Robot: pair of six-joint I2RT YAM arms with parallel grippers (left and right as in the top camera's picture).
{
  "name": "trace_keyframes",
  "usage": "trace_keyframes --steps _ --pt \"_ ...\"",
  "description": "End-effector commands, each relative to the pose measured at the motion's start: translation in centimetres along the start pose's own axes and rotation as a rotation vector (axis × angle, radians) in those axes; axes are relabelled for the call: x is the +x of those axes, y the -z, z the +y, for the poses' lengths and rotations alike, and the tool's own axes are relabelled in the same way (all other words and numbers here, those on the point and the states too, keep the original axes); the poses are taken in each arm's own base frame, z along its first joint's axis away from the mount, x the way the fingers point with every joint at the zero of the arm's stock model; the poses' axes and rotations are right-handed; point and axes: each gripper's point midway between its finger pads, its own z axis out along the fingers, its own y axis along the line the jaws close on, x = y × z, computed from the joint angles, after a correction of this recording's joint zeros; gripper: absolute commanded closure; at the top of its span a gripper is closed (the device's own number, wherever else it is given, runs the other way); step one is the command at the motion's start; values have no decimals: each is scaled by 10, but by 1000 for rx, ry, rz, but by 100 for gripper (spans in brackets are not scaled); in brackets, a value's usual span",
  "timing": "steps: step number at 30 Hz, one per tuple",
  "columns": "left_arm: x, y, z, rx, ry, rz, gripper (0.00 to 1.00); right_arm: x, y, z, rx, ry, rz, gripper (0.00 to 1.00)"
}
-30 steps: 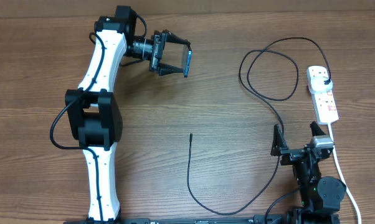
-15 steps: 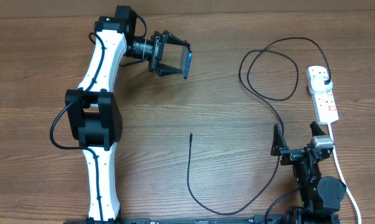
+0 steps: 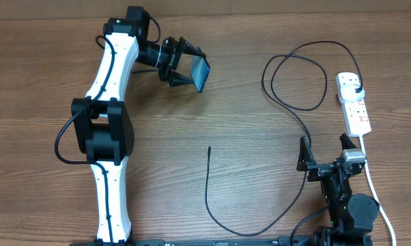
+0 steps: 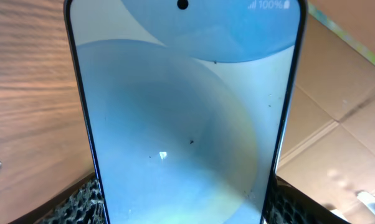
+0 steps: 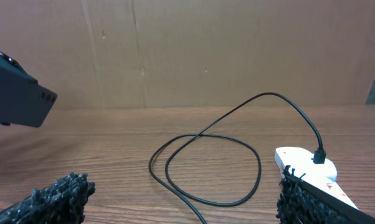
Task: Plug charger to phone and switch on socket
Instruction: 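Hold the phone upright in the left gripper above the table, then raise the right arm and move the right gripper toward the phone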
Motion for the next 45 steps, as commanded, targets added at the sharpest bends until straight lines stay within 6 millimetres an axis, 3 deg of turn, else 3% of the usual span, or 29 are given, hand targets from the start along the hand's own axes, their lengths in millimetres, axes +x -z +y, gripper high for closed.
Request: trace_keyframes --steps 1,22,39,45 --pt "-4 2 -2 -34 -59 -46 96 2 0 2 -11 -1 -3 0" --pt "-46 18 47 -321 2 -313 96 2 0 0 4 -1 -4 0" --pt "-53 24 55 -370 3 -362 96 -3 0 0 3 -1 -23 0" --pt "-53 23 54 -370 1 -362 96 -13 2 -6 37 -152 -37 0"
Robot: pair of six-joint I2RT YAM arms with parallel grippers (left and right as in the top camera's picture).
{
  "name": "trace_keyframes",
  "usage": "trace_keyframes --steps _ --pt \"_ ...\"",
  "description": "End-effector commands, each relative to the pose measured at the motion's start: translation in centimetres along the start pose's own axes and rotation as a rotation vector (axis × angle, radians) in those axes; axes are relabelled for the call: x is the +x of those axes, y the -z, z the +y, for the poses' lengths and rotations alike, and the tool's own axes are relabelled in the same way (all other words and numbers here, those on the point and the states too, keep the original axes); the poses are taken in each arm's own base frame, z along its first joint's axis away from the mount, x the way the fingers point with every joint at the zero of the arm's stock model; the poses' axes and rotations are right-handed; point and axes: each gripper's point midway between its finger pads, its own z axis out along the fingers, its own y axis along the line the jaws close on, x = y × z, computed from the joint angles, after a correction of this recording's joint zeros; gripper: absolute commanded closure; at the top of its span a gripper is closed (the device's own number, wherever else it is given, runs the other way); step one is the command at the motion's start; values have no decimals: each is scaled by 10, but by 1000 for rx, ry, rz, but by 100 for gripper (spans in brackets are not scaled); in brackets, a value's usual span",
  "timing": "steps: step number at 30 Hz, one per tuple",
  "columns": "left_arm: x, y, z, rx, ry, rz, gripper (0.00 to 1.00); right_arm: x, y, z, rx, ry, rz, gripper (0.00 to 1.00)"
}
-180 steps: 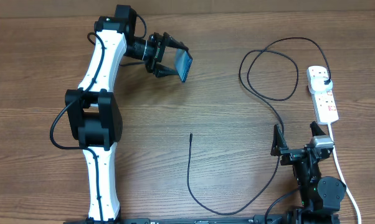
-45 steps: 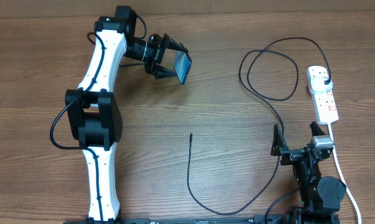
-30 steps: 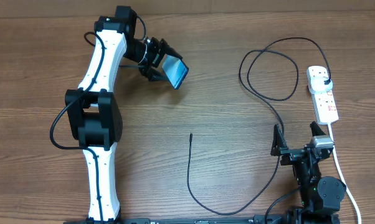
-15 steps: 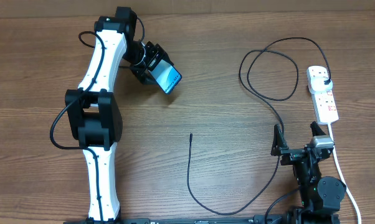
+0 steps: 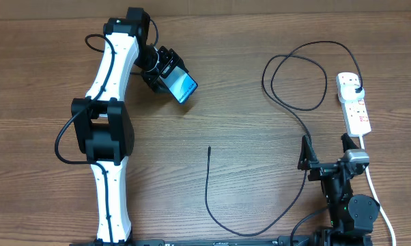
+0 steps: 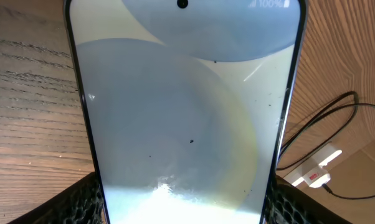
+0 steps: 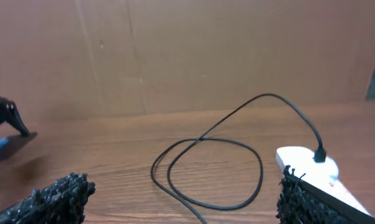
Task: Plug charger to phone and switch on socket
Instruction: 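Raise the right arm and move the right gripper toward the phone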
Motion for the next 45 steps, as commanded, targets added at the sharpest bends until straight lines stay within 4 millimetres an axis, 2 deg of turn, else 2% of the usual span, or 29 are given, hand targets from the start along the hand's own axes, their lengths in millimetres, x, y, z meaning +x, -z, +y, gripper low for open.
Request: trace_keyframes --steps 1,9,15,21,28,35,41,45 --pt "2 5 -11 22 -19 -13 96 -12 3 -2 20 -81 -19 0" --pt "1 20 -20 39 -53 -63 96 -36 6 2 35 -98 77 0" --pt "8 33 -32 54 -88 -98 96 -54 -8 10 7 -125 208 0" --pt "17 40 -44 76 -125 -116 96 -72 -38 38 -159 -187 356 0" --pt "24 47 -59 115 -162 -132 96 -83 -77 82 -444 -390 545 0" --pt "27 59 -69 149 -154 -160 96 -80 -109 109 -679 -650 673 0" --pt "29 66 -73 163 -151 -174 96 -45 -129 101 -583 -876 813 0" --pt "30 68 -73 167 -138 -174 96 -33 -138 100 -576 -892 831 0"
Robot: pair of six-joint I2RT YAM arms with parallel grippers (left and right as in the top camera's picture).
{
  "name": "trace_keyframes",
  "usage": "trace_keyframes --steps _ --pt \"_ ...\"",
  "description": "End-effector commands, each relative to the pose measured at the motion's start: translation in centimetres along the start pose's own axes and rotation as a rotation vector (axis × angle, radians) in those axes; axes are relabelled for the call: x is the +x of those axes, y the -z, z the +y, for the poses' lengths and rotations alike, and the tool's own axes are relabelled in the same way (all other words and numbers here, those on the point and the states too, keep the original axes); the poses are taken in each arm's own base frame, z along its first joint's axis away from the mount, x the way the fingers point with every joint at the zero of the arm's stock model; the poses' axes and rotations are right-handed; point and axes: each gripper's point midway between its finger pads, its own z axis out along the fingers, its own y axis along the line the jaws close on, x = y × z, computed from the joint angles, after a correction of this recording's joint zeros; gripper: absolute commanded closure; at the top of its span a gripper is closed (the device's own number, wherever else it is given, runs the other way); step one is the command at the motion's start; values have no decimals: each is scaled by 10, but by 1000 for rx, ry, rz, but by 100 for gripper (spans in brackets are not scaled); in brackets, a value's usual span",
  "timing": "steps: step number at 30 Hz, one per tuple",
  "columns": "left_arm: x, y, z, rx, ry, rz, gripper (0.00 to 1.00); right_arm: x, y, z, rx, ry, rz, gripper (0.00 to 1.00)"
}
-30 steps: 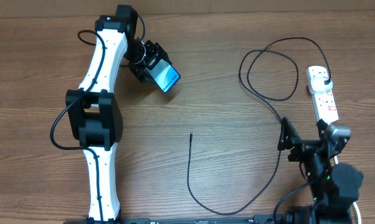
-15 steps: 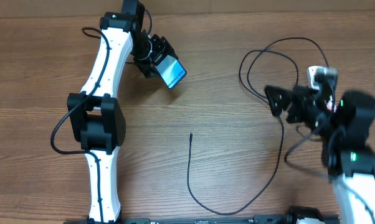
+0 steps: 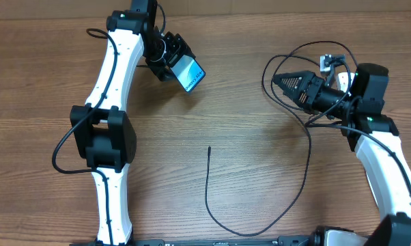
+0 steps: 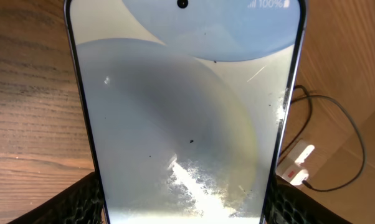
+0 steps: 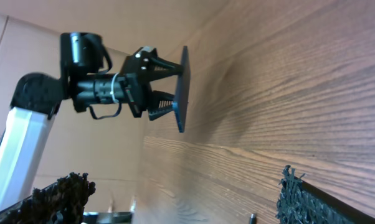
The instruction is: Plug charger to phone and switch on socket
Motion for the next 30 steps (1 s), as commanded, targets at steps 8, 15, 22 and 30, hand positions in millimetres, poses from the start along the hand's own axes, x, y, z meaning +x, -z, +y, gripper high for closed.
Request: trace_keyframes --steps 8,15,22,30 --pt "24 27 -39 77 17 -22 96 1 -30 0 83 -1 -16 0" --pt "50 15 -53 77 32 25 96 20 -61 7 162 67 -15 0" --pt "80 3 -66 76 58 81 96 31 -75 10 211 99 -23 0" --pt "108 -8 -79 68 147 133 96 29 -78 4 272 87 -69 0"
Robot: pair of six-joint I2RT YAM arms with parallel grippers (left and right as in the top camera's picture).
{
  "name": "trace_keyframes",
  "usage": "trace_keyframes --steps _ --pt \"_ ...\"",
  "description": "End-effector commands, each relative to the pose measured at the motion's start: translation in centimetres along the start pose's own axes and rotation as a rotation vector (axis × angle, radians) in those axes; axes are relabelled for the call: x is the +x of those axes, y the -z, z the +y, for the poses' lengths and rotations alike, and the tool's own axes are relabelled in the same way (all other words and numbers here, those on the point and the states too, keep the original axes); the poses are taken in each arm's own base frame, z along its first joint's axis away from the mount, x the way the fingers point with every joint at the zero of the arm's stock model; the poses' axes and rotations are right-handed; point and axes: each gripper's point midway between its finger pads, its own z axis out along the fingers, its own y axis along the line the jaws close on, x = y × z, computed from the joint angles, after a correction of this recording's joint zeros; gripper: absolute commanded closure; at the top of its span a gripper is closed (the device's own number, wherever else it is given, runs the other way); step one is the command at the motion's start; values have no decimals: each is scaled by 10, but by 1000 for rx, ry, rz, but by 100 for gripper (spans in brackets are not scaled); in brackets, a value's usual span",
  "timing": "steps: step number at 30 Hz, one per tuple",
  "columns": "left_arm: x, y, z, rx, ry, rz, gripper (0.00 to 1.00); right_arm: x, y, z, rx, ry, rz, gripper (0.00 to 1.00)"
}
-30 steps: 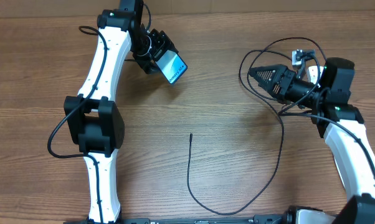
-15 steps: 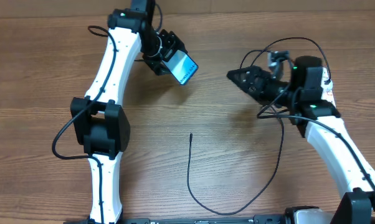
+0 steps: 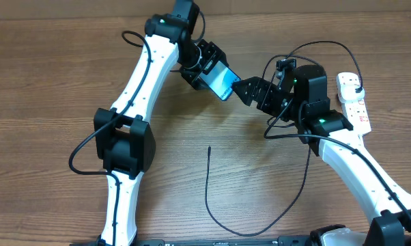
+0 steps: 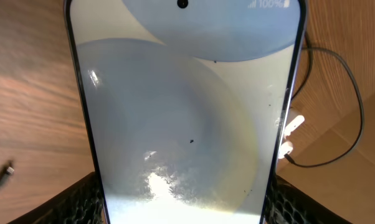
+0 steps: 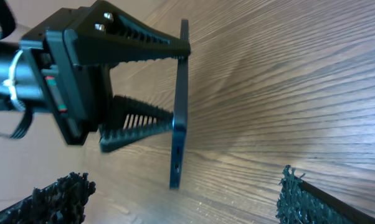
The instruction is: Plug charger to phone and switch on socket
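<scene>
The lit phone (image 3: 218, 80) hangs above the table's back middle, my left gripper (image 3: 202, 68) shut on it. It fills the left wrist view as a bright phone screen (image 4: 184, 106). From the right wrist it shows edge-on as a thin dark phone (image 5: 178, 118), charging port facing the camera. My right gripper (image 3: 242, 93) stands open and empty just right of its lower end. The black cable (image 3: 308, 157) runs from the white power strip (image 3: 353, 106); its free plug end (image 3: 209, 147) lies on the table, also seen as cable tip (image 4: 5, 172).
The cable loops (image 3: 298, 75) lie at the back right under my right arm. A cardboard wall (image 3: 294, 5) runs along the table's far edge. The wooden tabletop (image 3: 41, 137) stretches left and front.
The left gripper has carried the phone to the right, toward the table's middle. The right gripper has moved left from over the cable loops to just beside the phone's lower end.
The left gripper held the phone at the back left while the right arm sat folded at the front right. Then the phone was turned screen up. Then the right arm stood at the back right facing the phone. Now both meet at the back middle.
</scene>
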Motion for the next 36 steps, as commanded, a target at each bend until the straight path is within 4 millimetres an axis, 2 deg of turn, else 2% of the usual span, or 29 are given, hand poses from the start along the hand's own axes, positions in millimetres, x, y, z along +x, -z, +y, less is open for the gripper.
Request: trace_keyframes --steps 1,7,16,24,29,36 --pt "30 24 -31 96 32 32 96 -15 1 2 36 -21 -65 0" --pt "49 21 -44 134 74 105 96 -16 1 1 40 -34 -68 0" --pt "75 10 -48 115 100 151 96 -17 0 -2 55 -36 -75 0" --pt "90 3 -50 100 108 169 96 -15 -4 -9 76 -43 -66 0" --pt "92 2 -50 98 105 171 96 -15 -3 -10 82 -43 -71 12" --pt "92 2 -50 98 104 171 96 -16 -3 -11 87 -43 -76 39"
